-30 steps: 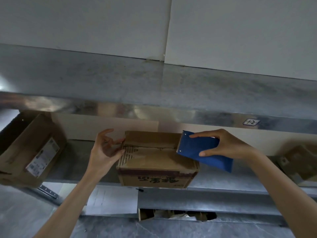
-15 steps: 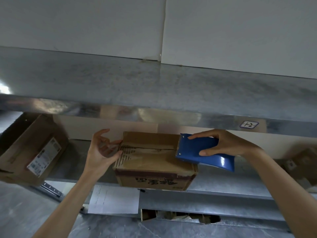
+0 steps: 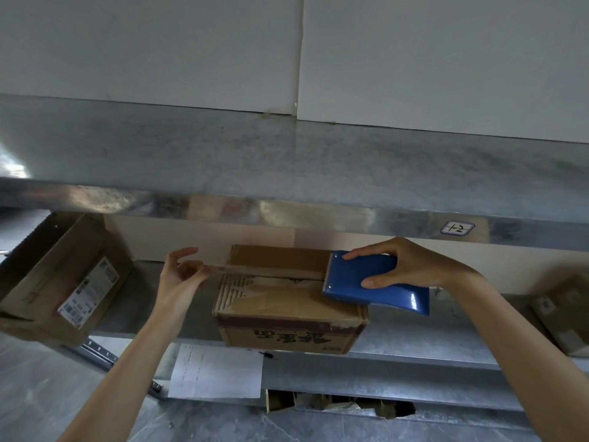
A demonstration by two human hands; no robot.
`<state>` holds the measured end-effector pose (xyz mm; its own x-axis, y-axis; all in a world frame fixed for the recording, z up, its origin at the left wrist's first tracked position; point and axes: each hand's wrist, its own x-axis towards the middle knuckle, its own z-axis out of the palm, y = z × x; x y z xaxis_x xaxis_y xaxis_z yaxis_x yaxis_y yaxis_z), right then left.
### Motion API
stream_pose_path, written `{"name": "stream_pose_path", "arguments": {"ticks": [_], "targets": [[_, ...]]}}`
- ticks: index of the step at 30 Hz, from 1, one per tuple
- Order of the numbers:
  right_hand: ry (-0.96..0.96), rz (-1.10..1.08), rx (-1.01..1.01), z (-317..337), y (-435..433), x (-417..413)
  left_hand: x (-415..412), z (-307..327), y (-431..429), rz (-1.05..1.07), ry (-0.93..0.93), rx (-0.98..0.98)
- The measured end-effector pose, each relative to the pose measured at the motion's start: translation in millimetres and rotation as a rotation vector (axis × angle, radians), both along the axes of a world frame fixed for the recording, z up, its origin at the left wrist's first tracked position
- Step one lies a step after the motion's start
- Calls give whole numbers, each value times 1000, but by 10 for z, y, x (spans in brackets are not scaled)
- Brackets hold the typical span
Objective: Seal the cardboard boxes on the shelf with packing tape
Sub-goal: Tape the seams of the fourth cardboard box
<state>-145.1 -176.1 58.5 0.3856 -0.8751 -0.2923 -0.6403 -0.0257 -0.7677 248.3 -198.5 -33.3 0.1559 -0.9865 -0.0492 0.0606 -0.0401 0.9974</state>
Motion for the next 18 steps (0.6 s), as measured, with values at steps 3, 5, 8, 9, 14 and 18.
{"name": "stream_pose_path", "arguments": {"ticks": [3, 5, 8, 9, 14, 18], "targets": [[19, 16, -9, 9, -9, 13, 24, -2, -39, 11, 97, 92], [27, 19, -15, 14, -12, 19, 22, -17, -62, 29, 99, 125], [25, 15, -16, 13, -11, 25, 4, -59, -72, 37, 41, 144], [22, 15, -16, 12, -9, 24, 0, -76, -72, 34, 27, 149], [8, 7, -19, 4, 6, 27, -44, -142, -30, 7, -32, 133], [-16, -20, -26, -12, 40, 36, -161, -230, 27, 33, -20, 113]]}}
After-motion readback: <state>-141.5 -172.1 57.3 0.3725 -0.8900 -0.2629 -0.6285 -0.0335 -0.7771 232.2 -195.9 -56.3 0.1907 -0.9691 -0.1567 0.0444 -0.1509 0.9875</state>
